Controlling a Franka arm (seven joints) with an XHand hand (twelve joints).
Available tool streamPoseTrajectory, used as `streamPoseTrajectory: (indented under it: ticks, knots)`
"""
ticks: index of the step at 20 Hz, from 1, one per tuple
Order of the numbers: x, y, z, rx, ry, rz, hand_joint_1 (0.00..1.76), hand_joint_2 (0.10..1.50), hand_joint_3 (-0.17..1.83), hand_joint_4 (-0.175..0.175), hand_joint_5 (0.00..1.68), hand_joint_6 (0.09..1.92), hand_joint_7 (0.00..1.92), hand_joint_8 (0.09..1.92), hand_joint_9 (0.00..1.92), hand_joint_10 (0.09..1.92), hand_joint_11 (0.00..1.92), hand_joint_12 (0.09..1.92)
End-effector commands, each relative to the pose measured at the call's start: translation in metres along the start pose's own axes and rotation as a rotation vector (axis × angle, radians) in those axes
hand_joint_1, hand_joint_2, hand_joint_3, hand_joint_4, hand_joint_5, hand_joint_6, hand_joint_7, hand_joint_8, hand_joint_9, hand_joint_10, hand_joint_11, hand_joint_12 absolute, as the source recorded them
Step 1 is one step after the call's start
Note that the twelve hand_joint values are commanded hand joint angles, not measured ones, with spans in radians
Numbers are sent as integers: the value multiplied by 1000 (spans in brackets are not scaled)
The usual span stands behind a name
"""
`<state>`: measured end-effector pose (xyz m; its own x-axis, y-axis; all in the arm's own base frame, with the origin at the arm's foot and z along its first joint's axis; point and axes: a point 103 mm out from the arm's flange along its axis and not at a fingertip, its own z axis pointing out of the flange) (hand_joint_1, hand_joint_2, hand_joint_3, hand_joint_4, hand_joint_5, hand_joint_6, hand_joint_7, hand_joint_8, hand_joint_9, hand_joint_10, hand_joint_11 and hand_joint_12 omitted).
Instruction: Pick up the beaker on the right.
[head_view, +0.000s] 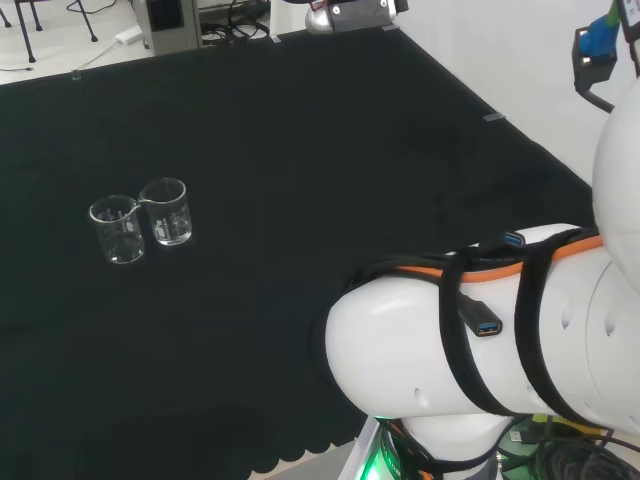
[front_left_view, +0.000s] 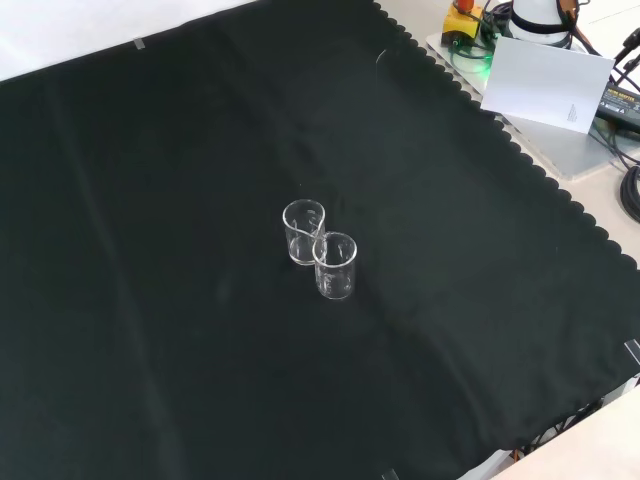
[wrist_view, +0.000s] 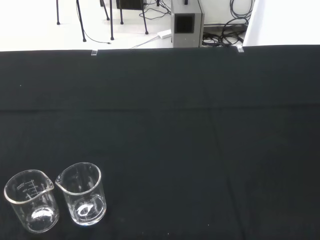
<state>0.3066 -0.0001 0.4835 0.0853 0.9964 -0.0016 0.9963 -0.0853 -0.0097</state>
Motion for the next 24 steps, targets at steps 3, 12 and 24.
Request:
streamPoseTrajectory:
  ticks: [3,12,24]
  knots:
    - [-11,4,-4,2,15,4,108,1252,403,-23,231,87,122,503,161,653,0,932]
    - [-49,24,9,-5,65,-8,640,1026,319,-43,281,87,254,580,300,685,0,1066]
    - [-24,37,58,51,45,5,782,684,747,-45,291,87,229,623,313,693,0,1184]
